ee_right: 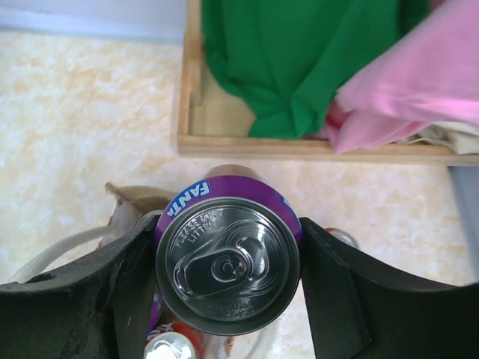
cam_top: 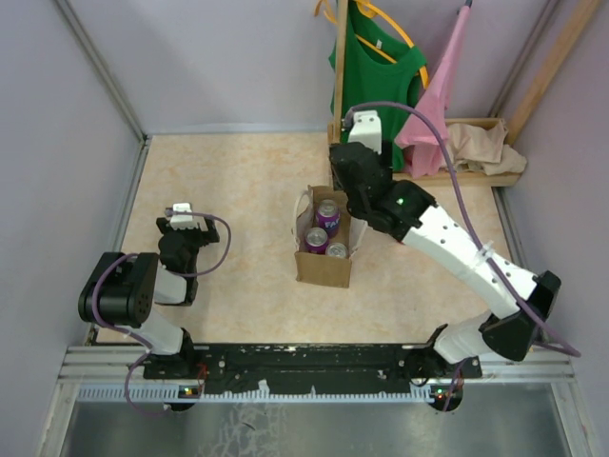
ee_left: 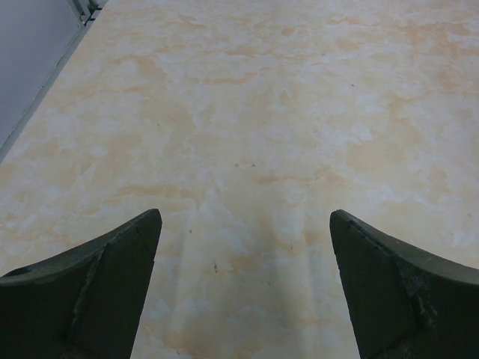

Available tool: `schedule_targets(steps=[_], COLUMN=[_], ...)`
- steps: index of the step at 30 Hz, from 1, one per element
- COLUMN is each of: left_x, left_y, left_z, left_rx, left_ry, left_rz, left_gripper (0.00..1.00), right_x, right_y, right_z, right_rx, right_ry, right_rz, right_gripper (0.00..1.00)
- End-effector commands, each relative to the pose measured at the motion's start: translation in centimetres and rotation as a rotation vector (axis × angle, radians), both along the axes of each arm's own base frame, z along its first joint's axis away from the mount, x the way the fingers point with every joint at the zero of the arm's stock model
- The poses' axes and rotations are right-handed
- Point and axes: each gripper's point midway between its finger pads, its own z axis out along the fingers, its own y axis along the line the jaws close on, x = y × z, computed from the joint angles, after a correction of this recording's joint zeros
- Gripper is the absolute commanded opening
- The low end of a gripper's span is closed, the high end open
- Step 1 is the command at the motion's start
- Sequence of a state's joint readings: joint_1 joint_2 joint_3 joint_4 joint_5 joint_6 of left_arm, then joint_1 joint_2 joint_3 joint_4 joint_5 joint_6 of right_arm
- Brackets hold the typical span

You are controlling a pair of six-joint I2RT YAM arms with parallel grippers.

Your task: Take the beverage out of the canvas bag

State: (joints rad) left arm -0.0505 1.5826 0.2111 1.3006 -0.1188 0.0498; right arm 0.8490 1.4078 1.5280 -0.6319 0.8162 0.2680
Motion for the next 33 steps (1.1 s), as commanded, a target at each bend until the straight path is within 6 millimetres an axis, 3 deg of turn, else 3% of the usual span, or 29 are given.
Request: schedule_targets(steps=[1, 8, 15, 21, 33], left_x=[0.5, 0.4, 0.4, 0.5, 0.5], left_y=[-0.3, -0.3, -0.3, -0.3, -0.3], left_z=[0.5, 0.4, 0.4, 0.5, 0.5], left_rx=[0.003, 0.004, 0.004, 0.004, 0.003], left_ry=[-0.019, -0.018, -0.018, -0.018, -0.019], left_rz=[-0.012, -0.011, -0.011, -0.012, -0.013], left_gripper=[1.0, 1.0, 1.0, 1.0, 1.0], right_x=[-0.9, -1.3, -0.1, 1.6, 6.3], right_y=[-5.0, -10.7, -13.6, -12.9, -8.8], right_z=[8.4, 6.1, 1.3, -1.8, -7.2], right_rx=[0.09, 0.063, 0.083, 0.08, 0.052], right_ry=[-0.227, -0.191, -0.092, -0.032, 0.083], right_rz=[-0.167, -0.325, -0.367, -0.334, -0.214], right_gripper=[0.0, 0.0, 0.0, 0.0, 0.0])
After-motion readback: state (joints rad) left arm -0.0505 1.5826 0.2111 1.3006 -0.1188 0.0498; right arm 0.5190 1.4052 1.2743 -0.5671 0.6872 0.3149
